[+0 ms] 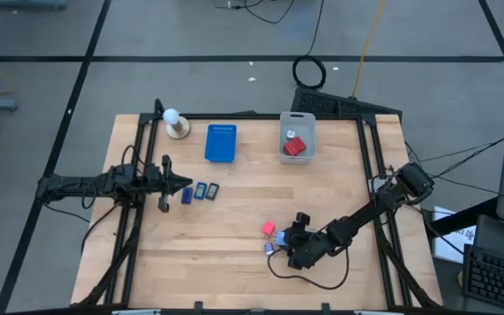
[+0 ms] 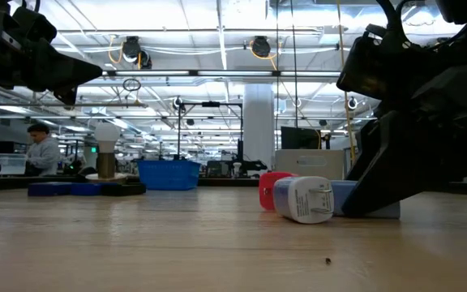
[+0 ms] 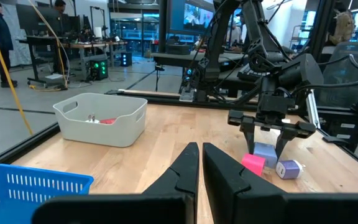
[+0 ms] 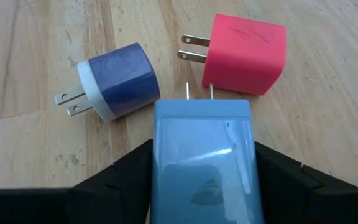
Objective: Pick & Place Office items
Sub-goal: Put the blue charger adapter into the gray bin
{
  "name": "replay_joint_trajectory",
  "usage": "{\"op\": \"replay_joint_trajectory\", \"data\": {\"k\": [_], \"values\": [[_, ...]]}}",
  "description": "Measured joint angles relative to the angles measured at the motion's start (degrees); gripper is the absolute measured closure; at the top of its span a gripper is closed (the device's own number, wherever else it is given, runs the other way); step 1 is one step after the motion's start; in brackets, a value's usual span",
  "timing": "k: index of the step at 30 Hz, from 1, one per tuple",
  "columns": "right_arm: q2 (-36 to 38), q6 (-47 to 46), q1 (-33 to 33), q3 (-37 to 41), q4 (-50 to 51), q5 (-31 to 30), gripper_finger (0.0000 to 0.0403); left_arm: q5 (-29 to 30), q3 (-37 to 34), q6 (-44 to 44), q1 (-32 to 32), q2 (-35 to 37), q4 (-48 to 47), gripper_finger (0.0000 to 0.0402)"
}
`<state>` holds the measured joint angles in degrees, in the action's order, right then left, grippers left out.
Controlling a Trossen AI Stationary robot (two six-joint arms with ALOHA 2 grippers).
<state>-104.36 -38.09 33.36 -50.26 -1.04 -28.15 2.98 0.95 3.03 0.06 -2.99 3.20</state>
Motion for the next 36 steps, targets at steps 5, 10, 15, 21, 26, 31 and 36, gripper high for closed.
{"op": "replay_joint_trajectory", "data": {"k": [5,10,15,21,26,31,36], "values": [[0.0,0.0,0.0,0.0,0.0,1.1,0.0187,0.0,0.0,0.0,0.0,0.0,0.0,0.038],[0.0,0.0,0.0,0.0,0.0,1.1,0.018,0.0,0.0,0.0,0.0,0.0,0.0,0.038],[0.0,0.2,0.0,0.0,0.0,1.1,0.0187,0.0,0.0,0.0,0.0,0.0,0.0,0.038],[0.0,0.2,0.0,0.0,0.0,1.1,0.0183,0.0,0.0,0.0,0.0,0.0,0.0,0.038],[0.0,0.2,0.0,0.0,0.0,1.2,0.0181,0.0,0.0,0.0,0.0,0.0,0.0,0.038],[0.0,0.2,0.0,0.0,0.0,1.2,0.0188,0.0,0.0,0.0,0.0,0.0,0.0,0.038],[0.0,0.2,0.0,0.0,0.0,1.2,0.0182,0.0,0.0,0.0,0.0,0.0,0.0,0.038]]}}
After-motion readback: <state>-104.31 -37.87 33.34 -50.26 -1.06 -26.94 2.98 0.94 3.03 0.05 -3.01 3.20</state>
